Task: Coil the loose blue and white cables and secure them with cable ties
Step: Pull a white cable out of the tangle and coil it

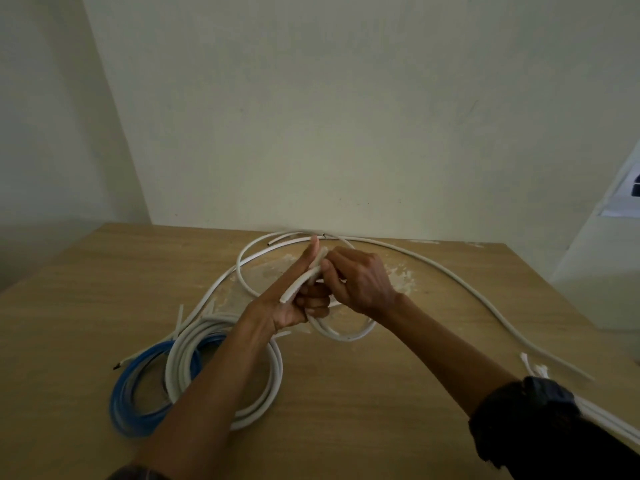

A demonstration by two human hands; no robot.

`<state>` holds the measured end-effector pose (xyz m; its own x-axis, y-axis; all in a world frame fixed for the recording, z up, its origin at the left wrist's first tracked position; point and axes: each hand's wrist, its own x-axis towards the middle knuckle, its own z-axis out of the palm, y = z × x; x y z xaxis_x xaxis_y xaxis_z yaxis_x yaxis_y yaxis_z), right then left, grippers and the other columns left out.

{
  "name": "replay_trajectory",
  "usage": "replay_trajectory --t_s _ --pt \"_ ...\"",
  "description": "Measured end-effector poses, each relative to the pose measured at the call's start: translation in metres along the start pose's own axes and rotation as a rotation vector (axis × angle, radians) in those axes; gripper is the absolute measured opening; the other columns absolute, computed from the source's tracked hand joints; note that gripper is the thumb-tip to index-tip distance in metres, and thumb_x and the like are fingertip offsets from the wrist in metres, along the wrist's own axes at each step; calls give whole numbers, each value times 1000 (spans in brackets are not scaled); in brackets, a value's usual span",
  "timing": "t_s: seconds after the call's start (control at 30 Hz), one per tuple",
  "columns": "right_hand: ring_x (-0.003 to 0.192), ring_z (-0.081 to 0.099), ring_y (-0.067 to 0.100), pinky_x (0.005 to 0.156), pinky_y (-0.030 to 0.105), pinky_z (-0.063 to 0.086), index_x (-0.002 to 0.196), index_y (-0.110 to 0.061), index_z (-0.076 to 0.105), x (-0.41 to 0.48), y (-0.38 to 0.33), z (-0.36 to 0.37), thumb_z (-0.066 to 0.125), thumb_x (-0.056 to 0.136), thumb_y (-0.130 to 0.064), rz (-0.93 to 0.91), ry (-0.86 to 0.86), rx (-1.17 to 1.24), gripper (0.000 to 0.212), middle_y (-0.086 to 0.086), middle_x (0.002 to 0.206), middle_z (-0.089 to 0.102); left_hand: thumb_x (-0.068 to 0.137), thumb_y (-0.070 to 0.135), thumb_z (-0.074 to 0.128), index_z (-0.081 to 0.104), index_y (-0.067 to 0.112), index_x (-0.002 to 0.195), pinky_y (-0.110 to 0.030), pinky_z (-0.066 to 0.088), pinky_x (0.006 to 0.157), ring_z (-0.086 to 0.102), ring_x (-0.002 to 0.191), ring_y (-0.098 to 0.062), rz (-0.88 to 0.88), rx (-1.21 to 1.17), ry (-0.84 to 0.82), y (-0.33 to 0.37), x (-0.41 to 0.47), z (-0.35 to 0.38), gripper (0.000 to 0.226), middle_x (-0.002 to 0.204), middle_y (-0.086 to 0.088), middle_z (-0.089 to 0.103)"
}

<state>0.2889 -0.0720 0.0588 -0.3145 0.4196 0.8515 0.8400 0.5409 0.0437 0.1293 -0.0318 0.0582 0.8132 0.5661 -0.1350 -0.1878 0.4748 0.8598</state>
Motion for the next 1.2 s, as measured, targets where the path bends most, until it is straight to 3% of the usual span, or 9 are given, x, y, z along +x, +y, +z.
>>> replay_trajectory --t_s 0.13,0.23,0.33,0.4,0.5,0.63,0.87,1.07,1.2 --pt "84 51 18 71 30 45 113 -3 58 0 3 -5 51 101 -37 332 63 99 38 6 97 52 86 40 75 49 17 65 -21 25 41 17 40 -7 38 -16 -63 9 -2 -18 40 49 8 23" --pt "96 57 16 77 26 48 131 -9 48 -8 2 -15 49 96 -59 670 202 182 61 4 112 55 65 31 94 47 21 57 -22 24 40 12 42 -9 196 -188 -82 13 -1 -24 48 51 7 16" --pt "101 65 13 76 25 56 147 -17 38 -25 -15 -9 58 91 -64 920 105 361 76 2 122 62 59 25 96 47 22 54 -21 27 37 9 41 -9 351 -341 -90 14 7 -24 50 50 8 13" --pt "94 71 9 71 30 61 151 -21 36 -34 -21 4 57 98 -47 907 116 411 63 2 118 68 62 24 95 45 21 55 -20 31 36 9 40 -10 365 -363 -114 11 12 -22 50 49 7 13" --pt "80 73 7 56 25 59 144 -18 51 -34 -16 13 46 108 -13 814 223 347 37 5 109 72 70 28 89 39 18 67 -23 32 37 12 40 -11 303 -334 -135 5 11 -23 51 48 6 15" --pt "62 66 17 57 38 59 138 -10 59 -35 -5 8 49 92 14 653 170 147 53 11 103 72 97 33 45 51 12 77 -27 22 47 15 42 -11 218 -235 -134 4 3 -22 29 50 4 18" --pt "56 62 15 50 32 49 143 -24 54 -38 10 -10 46 104 -7 577 -28 33 43 -1 68 64 94 30 38 47 12 77 -28 32 46 14 45 -13 115 -95 -95 10 1 -16 27 50 3 21" --pt "48 55 22 44 38 46 144 -31 45 -40 17 -15 32 103 -30 484 -171 -12 43 1 62 60 94 72 42 51 9 83 -35 40 61 19 48 -18 -13 -9 -110 8 -4 -19 65 54 -4 19" --pt "46 55 19 44 41 51 141 -27 43 -43 23 -18 28 105 -35 398 -234 -51 40 0 64 61 100 43 53 48 12 82 -32 46 62 24 44 -14 -15 111 -35 12 -4 -16 37 50 1 25"
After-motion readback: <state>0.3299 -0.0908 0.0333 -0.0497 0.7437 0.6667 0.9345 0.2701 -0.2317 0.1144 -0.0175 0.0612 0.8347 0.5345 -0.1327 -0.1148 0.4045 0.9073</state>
